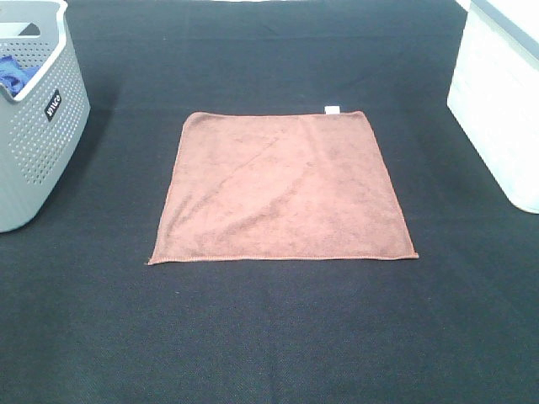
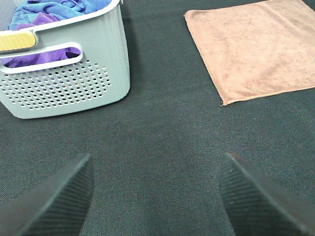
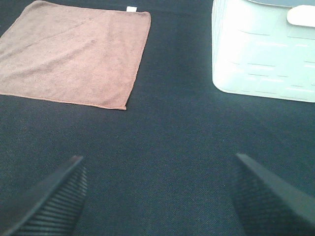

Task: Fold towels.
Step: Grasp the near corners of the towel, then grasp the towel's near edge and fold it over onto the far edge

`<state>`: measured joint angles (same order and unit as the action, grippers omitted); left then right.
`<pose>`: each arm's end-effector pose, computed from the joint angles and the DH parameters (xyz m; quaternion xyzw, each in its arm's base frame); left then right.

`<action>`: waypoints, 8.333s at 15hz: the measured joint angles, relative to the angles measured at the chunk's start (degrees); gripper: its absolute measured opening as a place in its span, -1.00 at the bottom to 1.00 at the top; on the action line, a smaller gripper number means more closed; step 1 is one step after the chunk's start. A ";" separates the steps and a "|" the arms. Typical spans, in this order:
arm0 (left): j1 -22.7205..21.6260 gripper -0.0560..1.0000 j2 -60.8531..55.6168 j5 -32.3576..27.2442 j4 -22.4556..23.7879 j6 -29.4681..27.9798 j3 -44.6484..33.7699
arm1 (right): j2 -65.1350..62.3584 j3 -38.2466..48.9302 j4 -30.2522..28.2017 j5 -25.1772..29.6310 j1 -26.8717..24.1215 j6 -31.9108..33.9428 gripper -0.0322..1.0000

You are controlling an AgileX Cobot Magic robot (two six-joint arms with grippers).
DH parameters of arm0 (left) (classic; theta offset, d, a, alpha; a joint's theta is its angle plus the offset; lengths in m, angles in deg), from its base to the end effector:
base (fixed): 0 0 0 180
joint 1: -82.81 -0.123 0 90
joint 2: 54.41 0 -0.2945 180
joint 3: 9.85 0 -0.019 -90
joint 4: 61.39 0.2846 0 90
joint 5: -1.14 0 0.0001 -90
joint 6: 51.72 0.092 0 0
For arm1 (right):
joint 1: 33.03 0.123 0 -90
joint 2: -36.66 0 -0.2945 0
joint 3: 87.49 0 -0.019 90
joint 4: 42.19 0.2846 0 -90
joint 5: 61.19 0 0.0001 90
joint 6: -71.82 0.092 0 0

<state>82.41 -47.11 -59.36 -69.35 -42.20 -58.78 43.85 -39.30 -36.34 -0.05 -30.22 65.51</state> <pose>0.0157 -0.0110 0.2936 0.0701 0.8465 -0.0239 0.5273 0.0128 0.0089 0.2964 -0.0701 0.8464 0.0349 0.5267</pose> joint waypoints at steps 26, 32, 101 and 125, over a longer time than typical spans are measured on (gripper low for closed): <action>0.00 0.41 0.00 0.00 0.00 0.00 0.00 | 0.00 0.00 0.00 0.00 0.00 0.00 0.52; 0.00 0.41 0.00 0.00 0.00 0.00 0.00 | 0.00 0.00 0.00 0.00 0.00 0.00 0.52; 10.71 0.40 124.79 19.31 -77.06 49.45 32.26 | 122.04 -36.15 50.25 -17.02 -6.88 -35.92 0.44; 9.97 -0.87 114.02 20.05 -55.46 34.43 19.02 | 115.79 -21.54 44.40 -15.99 -3.21 -26.76 -0.94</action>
<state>92.38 66.91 -39.31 -124.81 -7.77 -39.76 159.65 -60.84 8.06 -16.04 -33.43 38.76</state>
